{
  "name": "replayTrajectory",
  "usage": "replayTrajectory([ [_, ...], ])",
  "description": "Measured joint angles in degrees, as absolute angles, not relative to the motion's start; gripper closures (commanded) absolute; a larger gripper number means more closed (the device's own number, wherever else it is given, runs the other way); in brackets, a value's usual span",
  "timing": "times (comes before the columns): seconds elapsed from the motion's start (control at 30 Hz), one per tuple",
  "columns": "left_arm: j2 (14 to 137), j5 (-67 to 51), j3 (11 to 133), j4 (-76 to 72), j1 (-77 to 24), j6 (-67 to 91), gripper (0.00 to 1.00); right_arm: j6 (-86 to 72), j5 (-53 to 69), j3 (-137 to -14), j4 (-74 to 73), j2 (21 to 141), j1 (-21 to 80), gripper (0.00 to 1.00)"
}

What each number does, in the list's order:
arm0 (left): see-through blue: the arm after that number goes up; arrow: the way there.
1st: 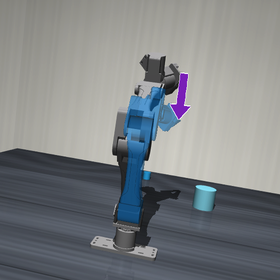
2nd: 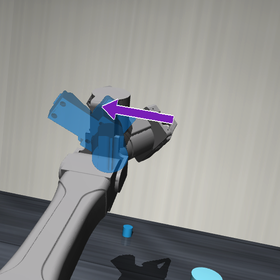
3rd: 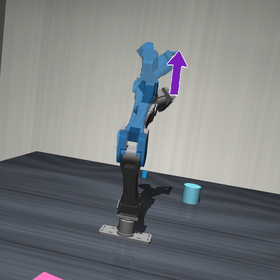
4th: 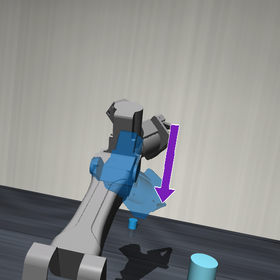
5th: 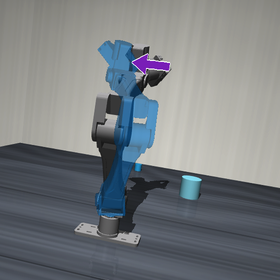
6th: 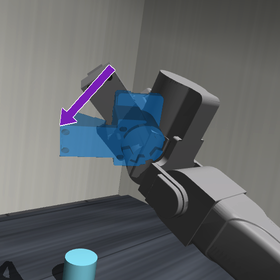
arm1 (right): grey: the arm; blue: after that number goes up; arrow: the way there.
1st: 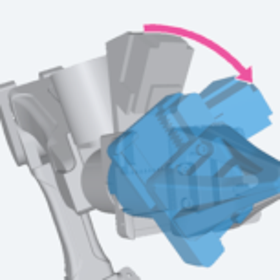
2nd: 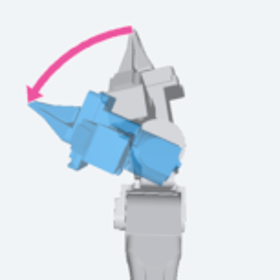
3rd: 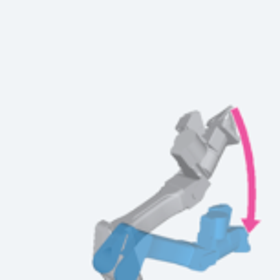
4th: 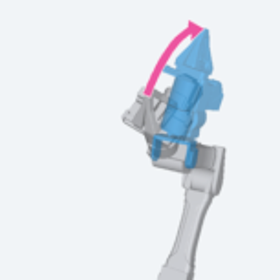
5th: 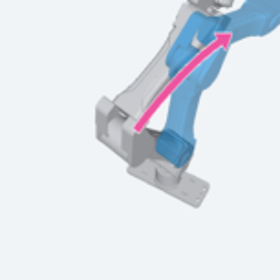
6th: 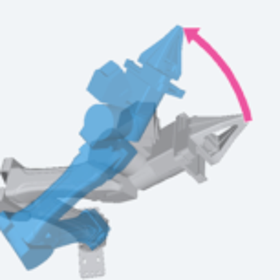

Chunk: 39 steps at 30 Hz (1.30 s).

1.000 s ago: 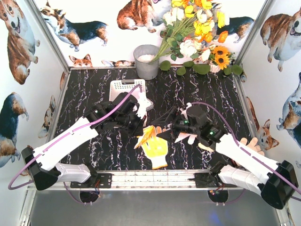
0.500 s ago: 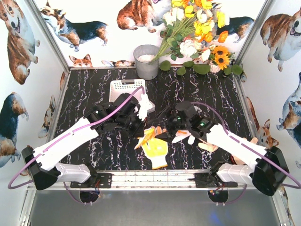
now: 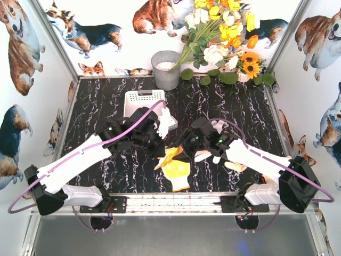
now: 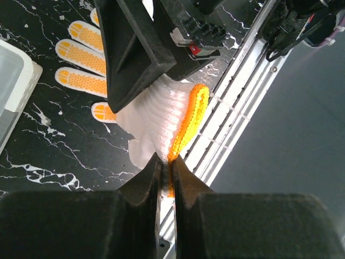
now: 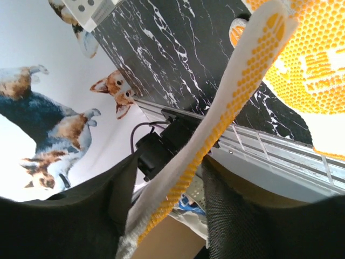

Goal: Put the gloves into the storage basket
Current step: Pair the glove with the glove.

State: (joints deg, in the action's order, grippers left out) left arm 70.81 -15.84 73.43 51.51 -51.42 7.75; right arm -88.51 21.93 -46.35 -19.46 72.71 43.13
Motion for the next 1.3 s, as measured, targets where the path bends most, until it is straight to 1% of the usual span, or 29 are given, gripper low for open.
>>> replayTrajectory([
  [0.03, 70.57, -15.86, 73.21, 51.44, -51.48, 7.88, 1.00, -88.27, 21.91, -46.17, -19.51, 72.71, 43.13, 0.55],
  [0.17, 69.41, -15.86, 72.60, 51.22, -51.57, 8.32, 1.00, -88.20, 21.61, -45.06, -19.05, 72.75, 43.13, 0.57],
  [0.2, 69.23, -15.86, 72.58, 51.16, -51.59, 8.40, 1.00, -88.14, 21.52, -44.86, -19.00, 72.77, 43.13, 0.60],
  [0.27, 68.90, -15.66, 72.60, 51.11, -51.66, 8.60, 1.00, -87.55, 21.10, -44.71, -18.90, 72.79, 43.13, 0.71],
  [0.4, 68.93, -13.61, 72.60, 50.76, -51.72, 8.75, 1.00, -85.76, 19.49, -44.71, -18.06, 72.86, 42.68, 1.00],
  [0.63, 72.86, -6.96, 75.59, 50.63, -51.64, 6.83, 1.00, -81.60, 18.28, -45.10, -12.80, 74.46, 37.52, 1.00],
  [0.83, 76.20, -3.97, 77.14, 48.53, -51.40, 5.52, 1.00, -73.23, 15.64, -46.33, -9.87, 76.07, 36.10, 1.00],
  [1.03, 76.40, -5.34, 69.76, 43.27, -51.42, 6.37, 1.00, -66.30, 14.17, -42.00, -6.33, 76.55, 36.10, 1.00],
  [1.17, 76.47, -7.22, 64.03, 40.05, -51.86, 7.90, 1.00, -63.66, 14.57, -37.39, -5.10, 77.34, 36.27, 1.00],
  [1.3, 76.47, -9.13, 60.77, 36.75, -53.71, 9.93, 1.00, -61.98, 15.64, -34.26, -4.36, 77.38, 36.32, 1.00],
])
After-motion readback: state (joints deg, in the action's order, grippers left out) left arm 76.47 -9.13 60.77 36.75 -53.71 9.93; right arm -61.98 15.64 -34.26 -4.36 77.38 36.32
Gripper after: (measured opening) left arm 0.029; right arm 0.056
